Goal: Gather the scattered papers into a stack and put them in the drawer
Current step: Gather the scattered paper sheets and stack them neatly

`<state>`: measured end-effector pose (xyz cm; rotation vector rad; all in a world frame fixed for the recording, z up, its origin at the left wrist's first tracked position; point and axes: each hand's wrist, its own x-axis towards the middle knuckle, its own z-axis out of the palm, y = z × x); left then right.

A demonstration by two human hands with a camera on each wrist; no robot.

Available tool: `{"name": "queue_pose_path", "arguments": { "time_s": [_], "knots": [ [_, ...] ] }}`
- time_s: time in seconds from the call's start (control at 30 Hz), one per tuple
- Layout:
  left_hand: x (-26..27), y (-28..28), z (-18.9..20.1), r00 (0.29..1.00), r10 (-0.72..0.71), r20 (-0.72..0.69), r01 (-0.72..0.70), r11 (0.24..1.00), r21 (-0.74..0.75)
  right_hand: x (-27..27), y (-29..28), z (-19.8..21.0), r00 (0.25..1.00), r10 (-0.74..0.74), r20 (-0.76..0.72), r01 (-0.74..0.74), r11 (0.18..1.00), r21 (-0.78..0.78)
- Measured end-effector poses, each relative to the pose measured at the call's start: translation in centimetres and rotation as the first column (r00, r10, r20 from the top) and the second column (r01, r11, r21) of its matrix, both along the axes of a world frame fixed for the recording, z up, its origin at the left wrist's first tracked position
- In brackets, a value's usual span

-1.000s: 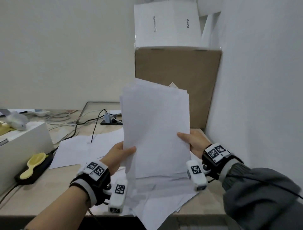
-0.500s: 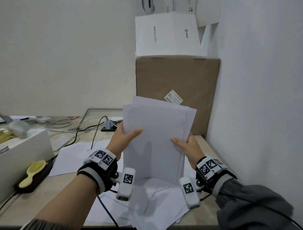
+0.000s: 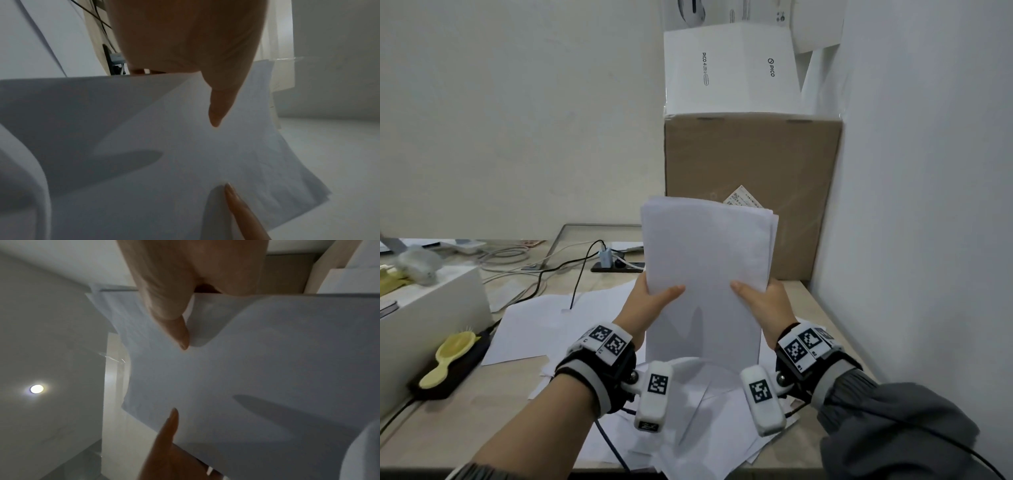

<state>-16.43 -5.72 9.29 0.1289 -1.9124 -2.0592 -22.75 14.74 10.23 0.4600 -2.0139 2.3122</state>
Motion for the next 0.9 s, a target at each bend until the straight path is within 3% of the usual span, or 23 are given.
{"name": "queue_pose_path", "arguments": {
  "time_s": [0.2, 0.3, 0.47, 0.7, 0.77, 0.9],
  "knots": [
    [0.6, 0.1, -5.1, 0.979, 0.001, 0.205, -0.008, 0.999, 0.032, -0.7, 1.1, -5.2, 0.955, 0.130, 0.266, -0.185, 0.964, 0.193],
    [0.6, 0.4, -6.6, 0.959, 0.099, 0.266, -0.108, 0.994, 0.020, 0.1, 2.0, -7.1, 0.937, 0.155, 0.313, -0.249, 0.924, 0.288],
    [1.0, 0.6, -5.0, 0.953, 0.056, 0.297, -0.066, 0.998, 0.023, 0.2, 2.9, -7.2, 0.956, 0.096, 0.276, -0.187, 0.928, 0.322],
    [1.8, 1.1, -5.9, 0.900, -0.221, 0.375, 0.180, 0.973, 0.142, -0.4, 5.3, -5.0, 0.939, 0.145, 0.312, -0.240, 0.926, 0.291],
    [1.5, 1.7, -6.3, 0.915, -0.196, 0.352, 0.163, 0.979, 0.123, -0.6, 5.6, -4.8, 0.940, 0.162, 0.301, -0.264, 0.904, 0.338],
    [1.0, 2.1, -6.7, 0.955, -0.017, 0.295, -0.004, 0.997, 0.073, -1.3, 5.8, -5.2, 0.940, 0.187, 0.284, -0.298, 0.855, 0.425]
  ]
}}
